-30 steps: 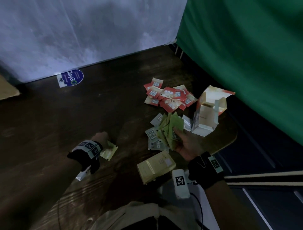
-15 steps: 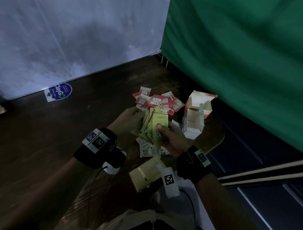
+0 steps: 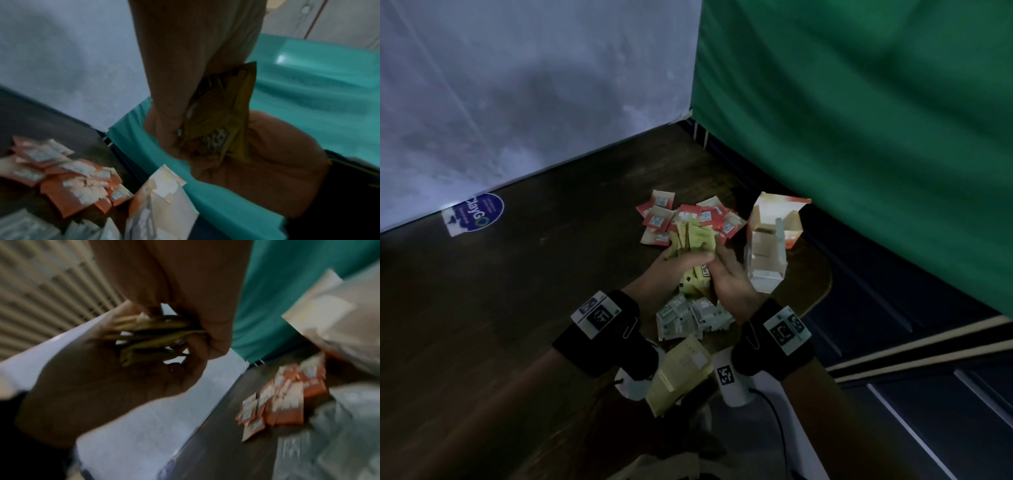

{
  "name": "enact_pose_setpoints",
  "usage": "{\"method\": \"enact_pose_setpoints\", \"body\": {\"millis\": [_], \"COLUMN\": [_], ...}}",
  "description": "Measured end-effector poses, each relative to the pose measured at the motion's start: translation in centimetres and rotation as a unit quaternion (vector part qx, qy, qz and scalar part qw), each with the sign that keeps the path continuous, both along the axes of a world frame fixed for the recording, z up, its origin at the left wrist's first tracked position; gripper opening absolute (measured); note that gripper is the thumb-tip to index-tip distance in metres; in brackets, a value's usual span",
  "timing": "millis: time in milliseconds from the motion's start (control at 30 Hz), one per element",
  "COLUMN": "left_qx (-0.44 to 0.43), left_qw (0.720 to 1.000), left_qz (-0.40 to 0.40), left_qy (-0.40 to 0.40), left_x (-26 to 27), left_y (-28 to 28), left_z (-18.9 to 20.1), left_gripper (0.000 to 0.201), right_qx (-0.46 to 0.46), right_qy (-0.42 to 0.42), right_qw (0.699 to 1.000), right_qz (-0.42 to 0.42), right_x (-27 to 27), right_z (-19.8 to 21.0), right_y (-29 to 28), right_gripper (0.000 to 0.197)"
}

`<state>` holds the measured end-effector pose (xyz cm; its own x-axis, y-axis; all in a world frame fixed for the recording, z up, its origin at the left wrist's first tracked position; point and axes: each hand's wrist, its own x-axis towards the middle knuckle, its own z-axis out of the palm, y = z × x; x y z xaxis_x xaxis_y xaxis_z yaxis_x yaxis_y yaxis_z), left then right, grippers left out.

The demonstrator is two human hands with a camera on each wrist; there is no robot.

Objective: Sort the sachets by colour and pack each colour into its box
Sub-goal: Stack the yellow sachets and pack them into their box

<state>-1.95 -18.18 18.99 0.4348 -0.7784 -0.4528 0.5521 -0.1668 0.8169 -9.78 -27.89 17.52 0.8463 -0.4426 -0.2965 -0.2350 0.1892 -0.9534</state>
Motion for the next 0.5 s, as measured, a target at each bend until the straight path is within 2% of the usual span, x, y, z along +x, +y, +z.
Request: {"method": "enact_pose_setpoints", "body": {"millis": [67, 133, 200, 233, 267, 333, 367, 433, 500], "left_qx": [0.018, 0.051, 0.087, 0.087, 0.078, 0.069, 0.072, 0.056, 0.038], "left_qw": [1.0, 0.997, 0.994, 0.994, 0.996, 0.997, 0.997, 0.998, 0.998], "left_qz": [0.024, 0.053, 0.066, 0.059, 0.043, 0.013, 0.0, -0.001, 0.021], "left_qy": [-0.001, -0.011, -0.009, 0.005, 0.007, 0.014, 0.014, 0.021, 0.055], "left_x": [-0.2, 0.1, 0.7, 0.9, 1.1, 1.0, 0.7, 0.0, -0.1], "left_y": [-0.3, -0.5, -0.3, -0.2, -0.1, -0.2, -0.2, -0.5, -0.9], "left_z": [-0.1, 0.2, 0.6, 0.6, 0.8, 0.9, 1.0, 1.1, 1.0], "left_gripper": [0.024, 0.019, 0.016, 0.018, 0.02, 0.023, 0.024, 0.025, 0.025], "right_qx": [-0.027, -0.061, -0.155, -0.239, -0.322, -0.412, -0.434, -0.477, -0.494], "right_qy": [-0.01, 0.015, 0.041, 0.055, 0.075, 0.093, 0.075, 0.031, 0.0], "right_qw": [1.0, 0.998, 0.985, 0.962, 0.931, 0.891, 0.881, 0.858, 0.851], "right_qz": [-0.005, 0.004, 0.071, 0.118, 0.155, 0.17, 0.172, 0.185, 0.177], "right_x": [0.2, 0.2, -0.5, -0.9, -1.2, -1.5, -1.4, -0.9, -0.6], "right_z": [-0.3, -0.3, -0.1, 0.1, 0.1, 0.9, 0.7, 0.5, 0.2], "right_y": [-0.1, -0.3, -1.0, -1.5, -1.9, -2.1, -2.2, -2.1, -2.2], "right_gripper": [0.05, 0.058, 0.072, 0.083, 0.104, 0.143, 0.153, 0.155, 0.144]}}
